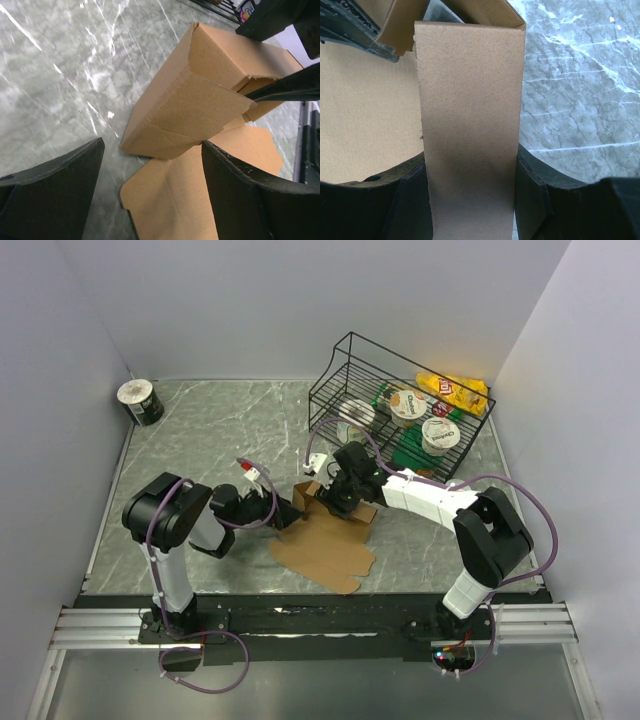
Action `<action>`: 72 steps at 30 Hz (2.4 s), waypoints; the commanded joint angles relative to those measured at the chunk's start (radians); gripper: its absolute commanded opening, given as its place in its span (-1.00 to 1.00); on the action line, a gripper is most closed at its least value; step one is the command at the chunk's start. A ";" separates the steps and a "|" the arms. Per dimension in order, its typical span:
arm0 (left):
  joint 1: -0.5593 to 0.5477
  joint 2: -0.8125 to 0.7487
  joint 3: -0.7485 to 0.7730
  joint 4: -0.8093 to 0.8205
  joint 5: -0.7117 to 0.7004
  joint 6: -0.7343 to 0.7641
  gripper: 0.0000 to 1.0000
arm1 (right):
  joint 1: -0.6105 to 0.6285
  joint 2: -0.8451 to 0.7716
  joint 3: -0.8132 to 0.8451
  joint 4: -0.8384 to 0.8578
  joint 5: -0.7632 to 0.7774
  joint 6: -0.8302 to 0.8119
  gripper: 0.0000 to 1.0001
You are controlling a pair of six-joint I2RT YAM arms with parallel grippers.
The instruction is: Fold the paper box
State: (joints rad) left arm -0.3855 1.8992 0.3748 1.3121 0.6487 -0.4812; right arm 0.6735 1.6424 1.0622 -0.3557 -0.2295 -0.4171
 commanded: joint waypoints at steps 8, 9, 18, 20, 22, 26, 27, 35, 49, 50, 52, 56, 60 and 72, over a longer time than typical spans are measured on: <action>-0.042 -0.038 0.116 0.020 -0.086 0.154 0.75 | -0.005 -0.018 0.033 0.035 -0.021 0.001 -0.03; -0.050 -0.041 0.121 0.006 -0.092 0.179 0.75 | -0.005 -0.015 0.035 0.035 -0.024 0.001 -0.03; -0.101 -0.074 0.141 -0.076 -0.216 0.282 0.71 | -0.003 -0.013 0.036 0.032 -0.036 0.004 -0.03; -0.108 -0.081 0.142 -0.071 -0.234 0.296 0.67 | -0.005 -0.015 0.038 0.031 -0.041 0.005 -0.03; -0.119 -0.083 0.147 -0.076 -0.259 0.319 0.66 | -0.005 -0.013 0.038 0.031 -0.044 0.005 -0.03; -0.141 -0.089 0.171 -0.128 -0.310 0.360 0.75 | -0.003 -0.009 0.041 0.029 -0.016 0.009 -0.03; -0.141 -0.091 0.162 -0.119 -0.313 0.359 0.79 | -0.003 -0.007 0.044 0.023 -0.013 0.011 -0.03; -0.139 -0.089 0.164 -0.096 -0.285 0.357 0.70 | -0.003 -0.004 0.044 0.023 -0.019 0.012 -0.03; -0.157 -0.034 0.249 -0.152 -0.332 0.378 -0.12 | 0.005 0.004 0.047 0.021 -0.033 0.014 -0.03; -0.170 -0.031 0.250 -0.155 -0.352 0.381 -0.13 | 0.003 0.005 0.048 0.021 -0.034 0.014 -0.03; -0.185 -0.019 0.248 -0.154 -0.414 0.382 -0.14 | 0.001 0.010 0.053 0.020 -0.031 0.017 -0.03; -0.222 -0.008 0.237 -0.152 -0.544 0.360 -0.12 | 0.003 0.017 0.067 0.005 -0.022 0.031 -0.03; -0.231 -0.011 0.193 -0.120 -0.623 0.332 0.01 | 0.003 0.028 0.091 -0.018 -0.007 0.058 -0.04; -0.247 0.014 0.207 -0.086 -0.645 0.296 -0.38 | 0.003 0.031 0.079 -0.032 -0.008 0.093 -0.05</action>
State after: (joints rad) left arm -0.6376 1.8980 0.5671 1.1732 0.1005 -0.1558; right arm 0.6651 1.6779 1.1229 -0.3511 -0.2043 -0.3458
